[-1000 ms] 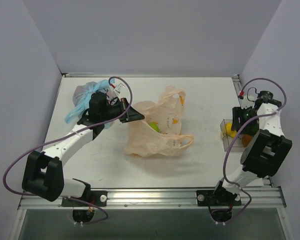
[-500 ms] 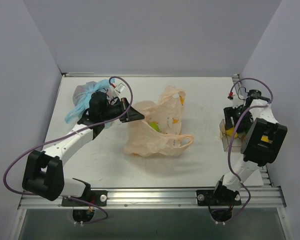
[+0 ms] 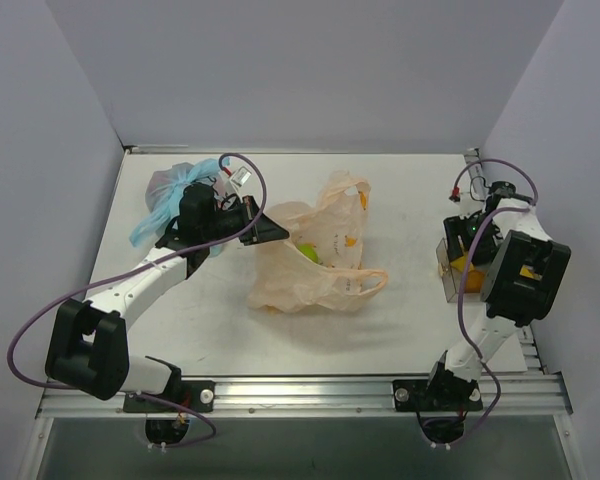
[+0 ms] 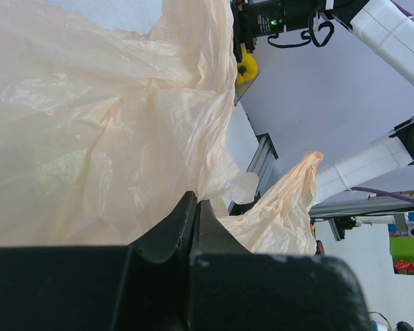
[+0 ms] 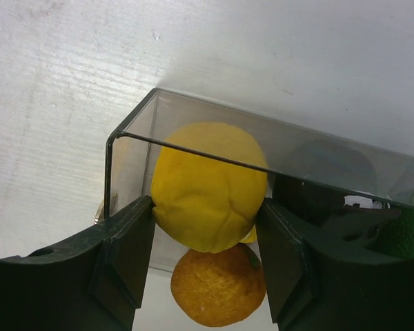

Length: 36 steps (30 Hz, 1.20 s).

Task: Place the fake fruits into the plastic bag and tie a complex knot

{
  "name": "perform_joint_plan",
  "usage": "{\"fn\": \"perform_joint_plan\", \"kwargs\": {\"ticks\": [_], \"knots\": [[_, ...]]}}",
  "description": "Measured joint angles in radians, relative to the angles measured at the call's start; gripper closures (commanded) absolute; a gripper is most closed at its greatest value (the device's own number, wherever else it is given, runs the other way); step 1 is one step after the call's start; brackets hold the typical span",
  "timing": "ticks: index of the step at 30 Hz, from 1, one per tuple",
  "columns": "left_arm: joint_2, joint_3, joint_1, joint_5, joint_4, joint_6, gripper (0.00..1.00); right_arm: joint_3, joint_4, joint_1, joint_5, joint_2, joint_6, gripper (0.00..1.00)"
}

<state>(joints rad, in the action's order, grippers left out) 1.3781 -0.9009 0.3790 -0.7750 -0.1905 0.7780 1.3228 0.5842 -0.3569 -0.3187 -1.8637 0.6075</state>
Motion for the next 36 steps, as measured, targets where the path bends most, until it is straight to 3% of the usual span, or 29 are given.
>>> {"fn": "perform_joint_plan", "kwargs": {"ticks": [9, 15, 19, 28, 32, 35, 36], "knots": [[0.0, 0.0, 0.0, -0.001, 0.0, -0.002, 1.0, -0.026, 0.032, -0.041, -0.036, 0.187, -0.005, 0.62], [0.0, 0.0, 0.0, -0.007, 0.0, -0.003, 1.0, 0.087, 0.133, -0.047, -0.154, 0.338, -0.062, 0.62], [0.0, 0.0, 0.0, -0.008, 0.0, -0.003, 1.0, 0.14, 0.143, 0.1, -0.252, 0.406, -0.164, 0.62], [-0.001, 0.0, 0.0, -0.015, -0.001, -0.001, 1.0, 0.145, 0.001, 0.61, -0.334, 0.405, -0.438, 0.6], [-0.002, 0.0, -0.001, -0.015, -0.006, 0.006, 1.0, 0.144, -0.089, 0.75, -0.306, 0.323, -0.525, 0.21], [-0.003, 0.0, -0.003, -0.016, -0.014, 0.017, 1.0, 0.143, -0.134, 0.819, -0.288, 0.244, -0.572, 0.06], [-0.003, 0.0, -0.005, -0.017, -0.017, 0.021, 1.0, 0.138, -0.14, 0.83, -0.285, 0.227, -0.583, 0.05]]}}
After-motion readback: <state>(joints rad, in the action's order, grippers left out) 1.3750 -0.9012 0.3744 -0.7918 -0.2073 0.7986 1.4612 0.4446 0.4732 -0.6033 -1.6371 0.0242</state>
